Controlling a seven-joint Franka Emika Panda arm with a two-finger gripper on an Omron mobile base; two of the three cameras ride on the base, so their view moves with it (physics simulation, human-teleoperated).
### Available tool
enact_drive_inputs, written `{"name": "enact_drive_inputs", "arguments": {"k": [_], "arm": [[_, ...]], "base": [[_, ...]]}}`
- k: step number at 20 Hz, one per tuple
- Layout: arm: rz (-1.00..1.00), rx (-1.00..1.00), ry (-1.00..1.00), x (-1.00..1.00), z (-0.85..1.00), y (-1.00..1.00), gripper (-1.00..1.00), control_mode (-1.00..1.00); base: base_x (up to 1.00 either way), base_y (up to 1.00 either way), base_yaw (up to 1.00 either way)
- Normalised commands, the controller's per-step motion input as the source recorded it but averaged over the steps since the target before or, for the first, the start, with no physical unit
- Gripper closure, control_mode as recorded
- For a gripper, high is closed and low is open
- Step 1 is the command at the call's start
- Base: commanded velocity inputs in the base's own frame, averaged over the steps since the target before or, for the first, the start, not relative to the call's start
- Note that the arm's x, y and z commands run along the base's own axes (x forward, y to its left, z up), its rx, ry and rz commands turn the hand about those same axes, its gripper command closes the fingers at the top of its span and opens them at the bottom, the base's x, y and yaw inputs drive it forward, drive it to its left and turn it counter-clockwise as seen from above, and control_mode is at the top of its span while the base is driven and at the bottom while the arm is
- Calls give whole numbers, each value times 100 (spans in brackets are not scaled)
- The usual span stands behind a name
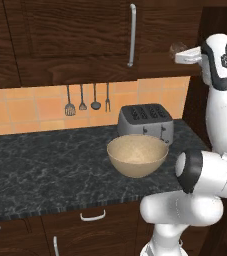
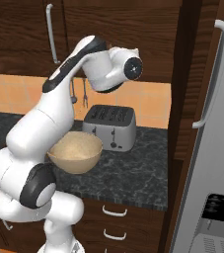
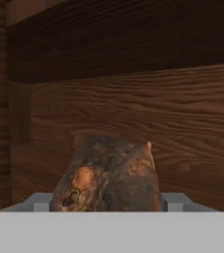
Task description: Open the cabinet, pick up the bread from the cabinet and place it in the basket. Then move the basket to the dining counter.
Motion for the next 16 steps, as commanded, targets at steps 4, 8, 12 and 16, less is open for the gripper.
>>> {"name": "enact_drive_inputs", "arguments": {"k": [4, 8, 12, 16], "arm": [[-3, -18, 7, -100, 30, 0, 100, -100], [-5, -17, 28, -100, 6, 0, 100, -100], [-15, -2, 39, -100, -50, 6, 100, -100], [-20, 0, 46, -100, -88, 33, 100, -100]], "base": [[0, 0, 0], [0, 0, 0], [0, 0, 0], [0, 0, 0]]}}
